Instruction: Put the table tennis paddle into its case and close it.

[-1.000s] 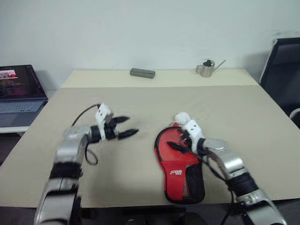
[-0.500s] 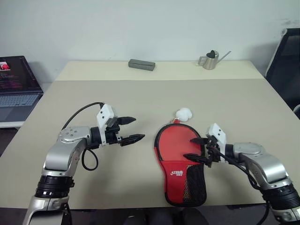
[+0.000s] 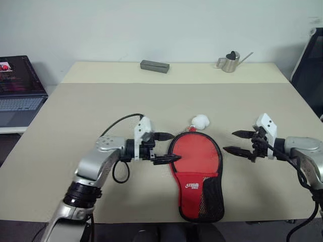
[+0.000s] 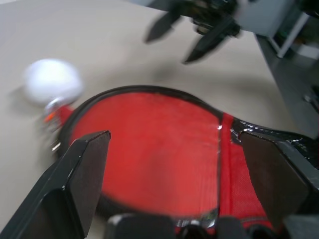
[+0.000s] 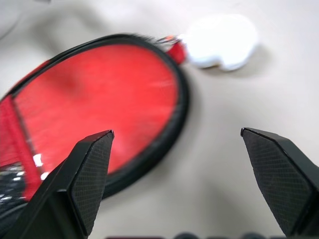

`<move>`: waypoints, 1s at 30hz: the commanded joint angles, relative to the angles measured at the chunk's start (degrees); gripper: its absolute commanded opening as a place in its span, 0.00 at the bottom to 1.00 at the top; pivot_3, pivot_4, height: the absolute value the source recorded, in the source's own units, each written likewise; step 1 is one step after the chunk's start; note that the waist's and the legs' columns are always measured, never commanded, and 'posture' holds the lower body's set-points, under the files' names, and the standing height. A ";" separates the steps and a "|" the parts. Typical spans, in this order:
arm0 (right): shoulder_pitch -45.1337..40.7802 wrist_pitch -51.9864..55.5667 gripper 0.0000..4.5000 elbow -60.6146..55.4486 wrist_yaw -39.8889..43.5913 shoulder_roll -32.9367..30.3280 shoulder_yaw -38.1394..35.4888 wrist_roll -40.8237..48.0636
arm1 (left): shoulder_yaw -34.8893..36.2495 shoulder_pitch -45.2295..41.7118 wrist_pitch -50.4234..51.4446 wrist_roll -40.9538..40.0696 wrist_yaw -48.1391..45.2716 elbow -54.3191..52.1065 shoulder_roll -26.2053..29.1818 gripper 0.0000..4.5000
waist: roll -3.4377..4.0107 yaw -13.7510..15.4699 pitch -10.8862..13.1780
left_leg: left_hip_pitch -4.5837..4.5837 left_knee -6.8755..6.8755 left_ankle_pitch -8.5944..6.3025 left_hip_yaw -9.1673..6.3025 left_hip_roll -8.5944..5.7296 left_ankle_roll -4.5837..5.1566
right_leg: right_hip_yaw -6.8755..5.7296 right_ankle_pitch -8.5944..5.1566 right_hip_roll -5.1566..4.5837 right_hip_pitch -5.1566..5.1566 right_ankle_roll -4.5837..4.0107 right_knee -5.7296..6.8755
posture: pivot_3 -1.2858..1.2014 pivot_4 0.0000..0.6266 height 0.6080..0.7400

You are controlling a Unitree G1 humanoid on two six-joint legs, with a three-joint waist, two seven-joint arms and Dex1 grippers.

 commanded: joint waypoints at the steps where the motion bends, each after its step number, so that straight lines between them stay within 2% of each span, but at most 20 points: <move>1: -1.15 -1.48 1.00 -0.10 0.31 -0.98 -1.97 0.32 | -3.37 -1.67 -5.46 3.48 0.19 3.27 -2.00 1.00 | 0.00 -0.04 0.00 | 0.00 0.00 0.00 0.00 0.01 0.00 | 0.00 0.00 0.01 0.00 0.00 0.00 | 0.52 0.24 1.00; 11: -2.20 -2.86 1.00 0.12 -0.92 -0.35 -1.73 -0.20 | -10.10 -5.17 -16.60 12.39 3.75 14.91 -10.88 1.00 | 0.00 0.21 0.01 | -0.12 0.49 -0.05 -0.03 -0.02 0.08 | 0.00 0.05 -0.02 0.04 0.06 0.15 | 0.52 0.24 1.00; 19: -4.51 -2.41 1.00 0.34 -2.45 1.65 -1.22 0.07 | -11.50 -4.76 -20.42 15.95 3.59 22.28 -12.14 1.00 | 0.01 0.15 0.00 | -0.07 0.58 -0.05 -0.01 -0.02 0.08 | 0.02 0.05 -0.01 0.03 0.06 0.35 | 0.52 0.24 1.00; 24: -10.97 -1.80 1.00 4.29 -2.99 3.55 0.80 -0.86 | -11.06 -4.36 -21.08 16.21 3.46 27.03 -12.74 1.00 | 0.09 0.04 -0.05 | 0.11 0.68 -0.04 0.06 -0.07 0.08 | 0.12 0.04 -0.03 0.08 0.06 0.64 | 0.52 0.24 1.00; 30: -24.82 2.27 1.00 17.65 -10.89 11.19 2.46 -3.72 | -11.13 -4.37 -22.25 16.86 3.57 29.50 -13.61 1.00 | 0.20 -0.17 -0.12 | 0.53 0.68 -0.05 0.09 -0.07 0.16 | 0.15 0.07 -0.01 0.37 0.01 0.89 | 0.52 0.24 1.00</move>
